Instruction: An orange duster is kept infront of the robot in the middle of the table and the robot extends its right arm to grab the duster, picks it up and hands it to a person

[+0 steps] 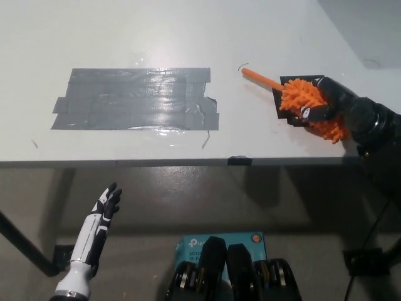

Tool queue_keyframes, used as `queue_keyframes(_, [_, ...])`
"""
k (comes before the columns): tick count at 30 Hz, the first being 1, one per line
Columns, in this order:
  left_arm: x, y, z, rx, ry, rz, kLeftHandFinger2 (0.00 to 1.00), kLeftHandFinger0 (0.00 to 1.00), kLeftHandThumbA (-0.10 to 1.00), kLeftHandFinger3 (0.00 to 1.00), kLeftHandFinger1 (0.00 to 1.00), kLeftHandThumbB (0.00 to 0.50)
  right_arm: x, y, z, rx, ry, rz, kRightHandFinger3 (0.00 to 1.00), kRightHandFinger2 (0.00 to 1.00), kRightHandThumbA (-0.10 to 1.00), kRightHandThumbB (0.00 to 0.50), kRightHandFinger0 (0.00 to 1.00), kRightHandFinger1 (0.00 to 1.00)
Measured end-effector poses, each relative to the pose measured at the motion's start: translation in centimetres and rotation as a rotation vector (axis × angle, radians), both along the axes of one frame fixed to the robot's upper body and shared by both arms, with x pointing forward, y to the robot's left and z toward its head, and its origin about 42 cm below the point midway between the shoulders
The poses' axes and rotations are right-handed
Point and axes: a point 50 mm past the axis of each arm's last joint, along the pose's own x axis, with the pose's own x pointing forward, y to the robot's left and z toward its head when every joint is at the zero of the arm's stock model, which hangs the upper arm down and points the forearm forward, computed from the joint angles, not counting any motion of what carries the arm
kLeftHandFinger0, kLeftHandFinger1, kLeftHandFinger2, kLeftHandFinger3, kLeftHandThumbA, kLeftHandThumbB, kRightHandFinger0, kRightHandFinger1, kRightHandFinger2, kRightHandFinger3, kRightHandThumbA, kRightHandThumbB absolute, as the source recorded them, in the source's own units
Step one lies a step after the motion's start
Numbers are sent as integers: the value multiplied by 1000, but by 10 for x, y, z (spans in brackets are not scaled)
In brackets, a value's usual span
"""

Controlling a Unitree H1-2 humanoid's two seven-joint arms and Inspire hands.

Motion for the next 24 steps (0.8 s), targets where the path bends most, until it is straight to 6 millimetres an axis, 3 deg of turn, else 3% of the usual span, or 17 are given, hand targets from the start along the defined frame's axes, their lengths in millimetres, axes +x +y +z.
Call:
queue_keyframes(1, [0, 0, 0, 0, 0, 0, 1000, 1000, 1000, 1000, 1000, 115, -1, -2, -1, 13, -4, -1, 943, 961, -100, 176, 335, 871])
queue_keyframes(5, [1, 0, 1, 0, -2, -1, 1000, 1000, 998, 1000, 1000, 111, -3, -10, -3, 73, -17, -9, 1000, 1000, -100, 199, 319, 897])
queue_keyframes(8, [3, 0, 2, 0, -6, -2, 1000, 1000, 1000, 1000, 1000, 114, -3, -16, -5, 125, -20, -20, 1000, 1000, -100, 177, 199, 795])
queue_keyframes(10, [4, -1, 3, 0, -8, -2, 1000, 1000, 1000, 1000, 1000, 111, -4, -22, -6, 201, -30, -42, 1000, 1000, -100, 170, 182, 765])
queue_keyframes(13, [4, 0, 3, 0, -10, -2, 1000, 1000, 1000, 1000, 1000, 109, -7, -29, -9, 318, -36, -80, 1000, 1000, -100, 170, 109, 625])
queue_keyframes(18, [5, 0, 3, 0, -9, -2, 1000, 1000, 1000, 1000, 1000, 112, -15, -30, -14, 568, -41, -140, 1000, 1000, -100, 162, 2, 556])
queue_keyframes(19, [5, 0, 3, 0, -8, -2, 1000, 1000, 1000, 1000, 1000, 112, -15, -30, -14, 591, -41, -145, 1000, 868, -100, 159, 0, 504])
queue_keyframes(21, [5, 0, 2, 0, -4, -1, 1000, 1000, 1000, 1000, 1000, 105, -17, -27, -17, 697, -26, -161, 1000, 906, -100, 145, 0, 464])
queue_keyframes(24, [5, 0, 0, 0, 2, 0, 1000, 1000, 1000, 1000, 1000, 116, -18, -22, -22, 808, 5, -173, 1000, 831, -100, 150, 0, 468])
